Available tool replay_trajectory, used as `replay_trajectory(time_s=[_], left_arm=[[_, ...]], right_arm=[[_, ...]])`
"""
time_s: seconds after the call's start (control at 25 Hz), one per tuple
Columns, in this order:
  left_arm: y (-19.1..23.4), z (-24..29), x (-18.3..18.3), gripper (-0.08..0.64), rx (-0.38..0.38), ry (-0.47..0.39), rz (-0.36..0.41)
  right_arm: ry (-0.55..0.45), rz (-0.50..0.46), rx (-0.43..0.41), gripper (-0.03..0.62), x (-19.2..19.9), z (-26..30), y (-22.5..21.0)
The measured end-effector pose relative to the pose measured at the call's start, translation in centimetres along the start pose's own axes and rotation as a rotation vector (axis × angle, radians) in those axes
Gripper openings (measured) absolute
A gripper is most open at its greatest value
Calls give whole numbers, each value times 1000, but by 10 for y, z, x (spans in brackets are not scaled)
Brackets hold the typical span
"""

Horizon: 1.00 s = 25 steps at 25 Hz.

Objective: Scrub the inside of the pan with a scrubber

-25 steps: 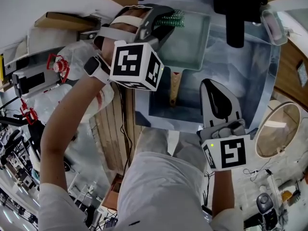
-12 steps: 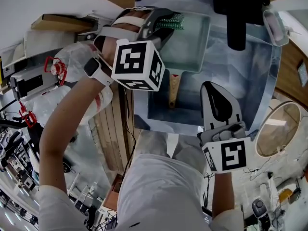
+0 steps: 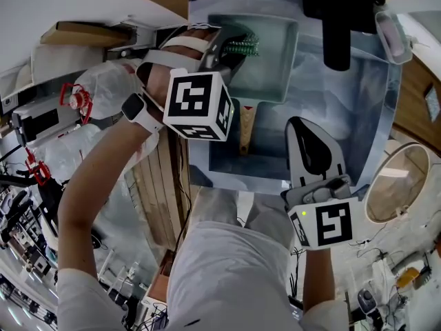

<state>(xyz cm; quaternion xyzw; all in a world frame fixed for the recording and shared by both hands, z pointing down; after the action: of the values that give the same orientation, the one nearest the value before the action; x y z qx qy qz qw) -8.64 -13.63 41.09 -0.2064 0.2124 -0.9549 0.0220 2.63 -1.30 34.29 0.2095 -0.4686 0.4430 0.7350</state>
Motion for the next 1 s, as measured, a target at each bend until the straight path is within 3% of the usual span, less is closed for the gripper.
replay_trajectory(time_s=[0.64,1.0], left_arm=[[-56,5,4,158,115,77,8],[-77,5,4,158,115,128,48]], right_arm=[[-10,9,-9,9,3,-4,2],[-11,10,-6,9,5,-12,2]])
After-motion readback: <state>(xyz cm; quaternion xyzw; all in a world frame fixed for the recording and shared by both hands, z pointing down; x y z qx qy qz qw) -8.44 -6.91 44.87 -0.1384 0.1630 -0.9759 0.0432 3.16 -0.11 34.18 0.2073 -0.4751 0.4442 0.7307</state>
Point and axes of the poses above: the fingertips, and each gripper's own axes: z forward along the fingers, y to its left, x out of its underside, the point moved 5 cm from there along -z, backward along the fingers, and after that the axes turned 9 degrees about -z, right-handed, at the moved point
